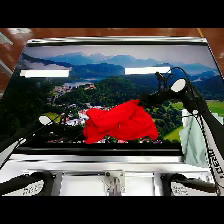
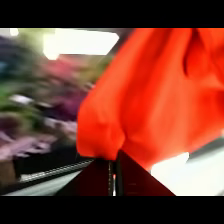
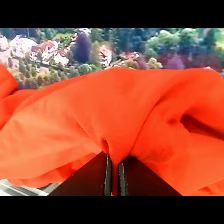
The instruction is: Fold the shirts.
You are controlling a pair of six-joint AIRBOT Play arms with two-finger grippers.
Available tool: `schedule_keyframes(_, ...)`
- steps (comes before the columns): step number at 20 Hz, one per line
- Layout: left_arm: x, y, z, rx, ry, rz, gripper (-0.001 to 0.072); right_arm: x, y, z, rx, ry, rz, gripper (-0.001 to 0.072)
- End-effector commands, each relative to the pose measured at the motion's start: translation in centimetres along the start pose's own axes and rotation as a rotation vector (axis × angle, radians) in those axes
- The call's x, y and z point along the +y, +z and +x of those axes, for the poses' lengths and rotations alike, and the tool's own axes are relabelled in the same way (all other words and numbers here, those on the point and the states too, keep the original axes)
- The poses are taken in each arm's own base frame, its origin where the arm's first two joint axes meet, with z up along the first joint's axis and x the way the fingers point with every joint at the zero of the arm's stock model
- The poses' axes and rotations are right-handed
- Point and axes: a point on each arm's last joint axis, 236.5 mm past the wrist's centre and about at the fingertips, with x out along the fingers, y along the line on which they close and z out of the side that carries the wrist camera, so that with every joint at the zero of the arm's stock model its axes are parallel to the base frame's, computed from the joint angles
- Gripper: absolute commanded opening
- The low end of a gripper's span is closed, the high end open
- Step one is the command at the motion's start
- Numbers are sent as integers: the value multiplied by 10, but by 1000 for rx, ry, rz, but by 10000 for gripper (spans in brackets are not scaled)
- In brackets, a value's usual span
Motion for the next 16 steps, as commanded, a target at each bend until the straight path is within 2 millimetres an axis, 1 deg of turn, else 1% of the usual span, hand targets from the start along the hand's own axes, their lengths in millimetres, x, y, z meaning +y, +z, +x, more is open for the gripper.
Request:
schedule_keyframes(1, -39, 11, -27, -50, -58, 149, 36, 17, 8, -12, -46, 46, -1, 58)
schedule_keyframes(2, -59, 24, -50, -127, -74, 205, 35, 25, 15, -24, -86, 51, -32, 58)
schedule_keyframes(3, -81, 38, -83, -235, -85, 254, 35, 37, 27, -45, -152, 61, -77, 58)
schedule_keyframes(4, -100, 51, -122, -352, -88, 297, 36, 49, 39, -69, -227, 71, -114, 58)
schedule_keyframes(5, -121, 61, -173, -497, -86, 343, 35, 62, 53, -100, -317, 80, -144, 58)
schedule_keyframes(6, -137, 66, -226, -640, -77, 381, 36, 75, 67, -138, -427, 88, -171, 58)
schedule_keyframes(7, -152, 66, -286, -807, -56, 411, 35, 87, 78, -180, -543, 96, -187, 58)
schedule_keyframes(8, -162, 60, -343, -969, -34, 422, 36, 97, 84, -219, -645, 102, -194, 58)
schedule_keyframes(9, -171, 48, -398, -1129, -11, 425, 36, 106, 84, -254, -738, 104, -206, 57)
schedule_keyframes(10, -178, 34, -438, -1245, 10, 435, 35, 116, 80, -287, -821, 100, -236, 57)
schedule_keyframes(11, -186, 19, -470, -1333, 23, 446, 36, 126, 71, -312, -880, 95, -265, 57)
schedule_keyframes(12, -193, 7, -490, -1388, 35, 458, 36, 134, 60, -329, -917, 104, -284, 57)
schedule_keyframes(13, -199, -1, -499, -1411, 39, 472, 35, 143, 49, -343, -943, 121, -294, 57)
schedule_keyframes(14, -204, -6, -503, -1417, 31, 485, 36, 151, 36, -355, -963, 140, -299, 57)
schedule_keyframes(16, -207, -8, -496, -1388, 7, 487, 36, 160, 16, -369, -978, 155, -316, 57)
